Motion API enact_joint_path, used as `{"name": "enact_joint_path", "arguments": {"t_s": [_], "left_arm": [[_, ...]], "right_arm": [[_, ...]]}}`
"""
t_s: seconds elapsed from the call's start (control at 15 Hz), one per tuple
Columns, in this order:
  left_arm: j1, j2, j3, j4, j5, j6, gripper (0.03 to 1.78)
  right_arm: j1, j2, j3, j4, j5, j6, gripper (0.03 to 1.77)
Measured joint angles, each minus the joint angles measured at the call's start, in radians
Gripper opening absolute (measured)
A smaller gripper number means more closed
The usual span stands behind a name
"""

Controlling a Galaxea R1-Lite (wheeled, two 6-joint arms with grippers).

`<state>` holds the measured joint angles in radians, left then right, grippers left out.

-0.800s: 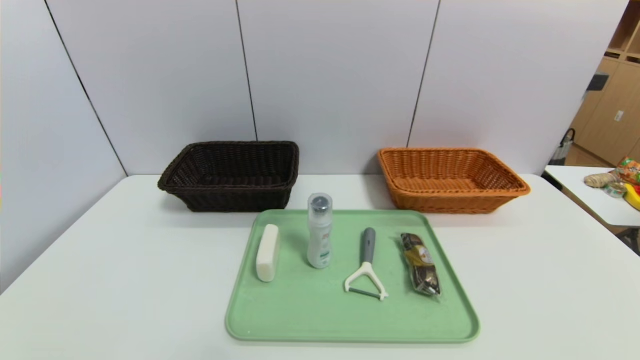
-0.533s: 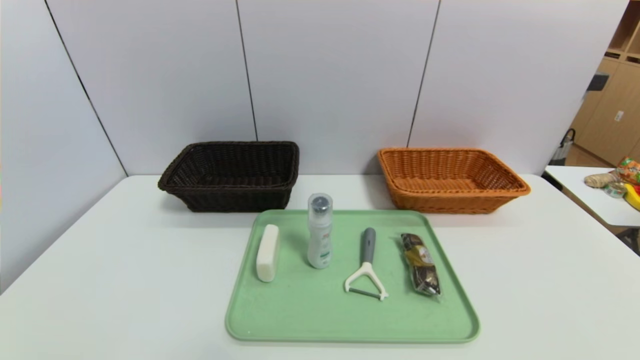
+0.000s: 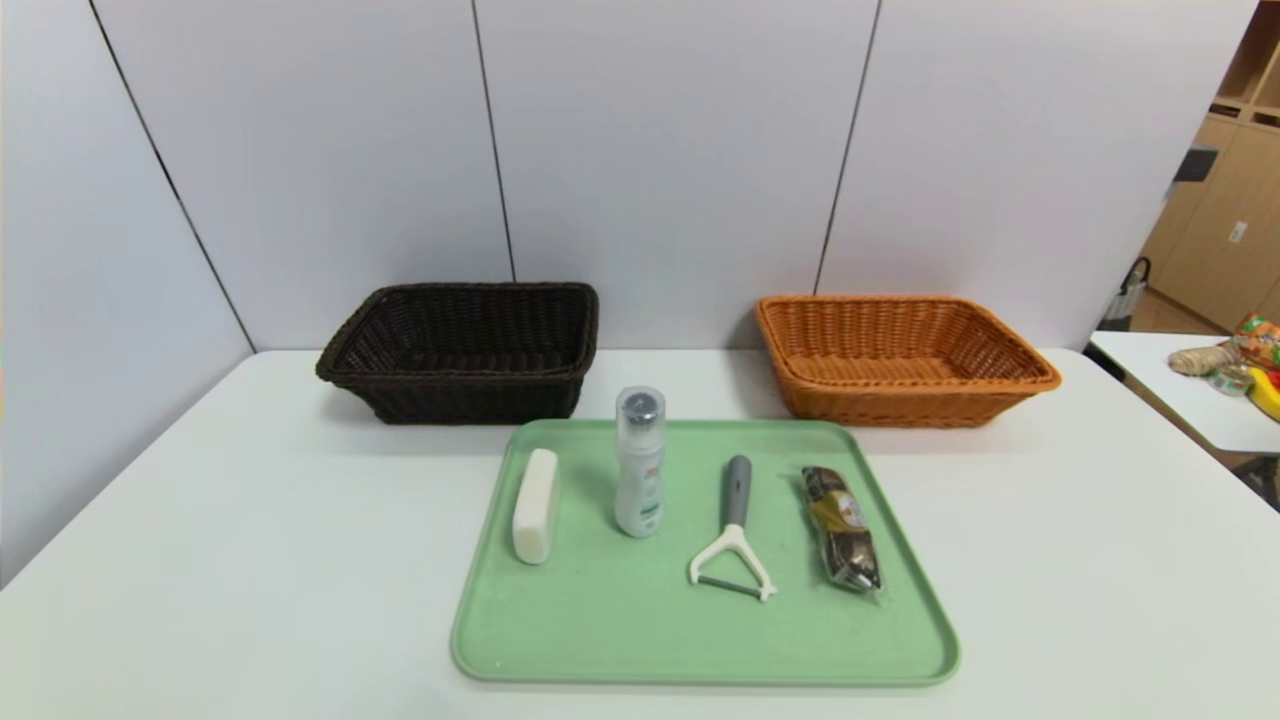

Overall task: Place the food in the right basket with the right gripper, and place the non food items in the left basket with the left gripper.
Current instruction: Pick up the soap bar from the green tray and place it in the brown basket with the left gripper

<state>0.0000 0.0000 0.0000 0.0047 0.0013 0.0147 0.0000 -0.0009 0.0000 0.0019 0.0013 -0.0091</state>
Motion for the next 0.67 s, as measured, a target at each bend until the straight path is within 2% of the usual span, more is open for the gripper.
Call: {"name": "enact_joint_path", "arguments": {"t_s": [0.67], "left_arm": [[0.000, 0.000, -0.005, 0.001, -0.005, 0.014, 1.75]], "right_arm": [[0.000, 0.000, 0.000, 0.002, -0.001, 0.004, 1.75]]}}
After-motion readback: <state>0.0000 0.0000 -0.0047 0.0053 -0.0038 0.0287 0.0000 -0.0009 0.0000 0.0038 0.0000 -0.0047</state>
